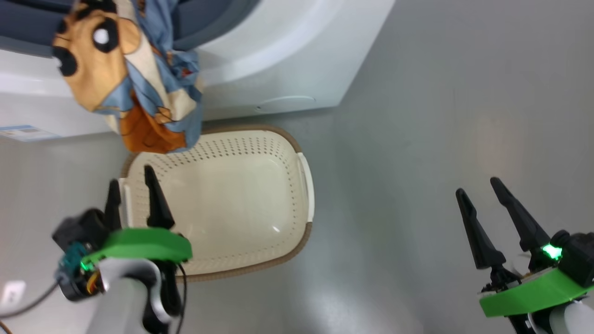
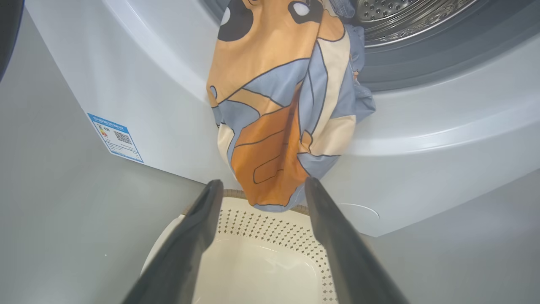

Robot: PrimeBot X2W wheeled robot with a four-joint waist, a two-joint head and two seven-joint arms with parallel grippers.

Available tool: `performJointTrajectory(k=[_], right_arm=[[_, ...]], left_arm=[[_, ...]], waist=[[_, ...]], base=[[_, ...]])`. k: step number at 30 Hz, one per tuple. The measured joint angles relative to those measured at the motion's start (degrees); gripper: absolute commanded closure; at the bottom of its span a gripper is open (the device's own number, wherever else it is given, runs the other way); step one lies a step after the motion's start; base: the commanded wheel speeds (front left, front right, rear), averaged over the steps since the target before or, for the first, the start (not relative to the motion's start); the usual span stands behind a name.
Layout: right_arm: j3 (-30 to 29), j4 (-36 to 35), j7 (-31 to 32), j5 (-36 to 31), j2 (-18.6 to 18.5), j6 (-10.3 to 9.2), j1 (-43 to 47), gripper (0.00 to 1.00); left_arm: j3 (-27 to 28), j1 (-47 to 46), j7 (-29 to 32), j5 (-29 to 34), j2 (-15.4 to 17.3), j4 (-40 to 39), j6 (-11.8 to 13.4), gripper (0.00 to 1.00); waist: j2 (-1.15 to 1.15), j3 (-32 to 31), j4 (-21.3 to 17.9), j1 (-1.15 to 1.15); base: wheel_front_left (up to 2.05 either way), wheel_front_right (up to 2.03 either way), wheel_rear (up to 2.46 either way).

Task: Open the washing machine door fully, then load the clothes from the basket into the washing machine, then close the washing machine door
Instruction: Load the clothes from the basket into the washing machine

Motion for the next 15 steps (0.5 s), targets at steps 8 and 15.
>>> performJointTrajectory(k=[8, 15], right_arm=[[0.2, -0.1, 0.0, 0.2, 0.0, 0.00, -3.1, 0.00], [0.5, -0.1, 0.0, 0.5, 0.0, 0.00, -3.8, 0.00]], left_arm=[[5.8, -8.6, 0.0, 4.7, -0.1, 9.3, -3.7, 0.00], [9.0, -15.9, 0.0, 8.1, -0.1, 16.3, -5.2, 0.00]], waist=[[0.00, 4.6, -3.5, 0.00], [0.00, 8.6, -5.8, 0.00]], base=[[0.00, 0.00, 0.00], [0.00, 0.00, 0.00]])
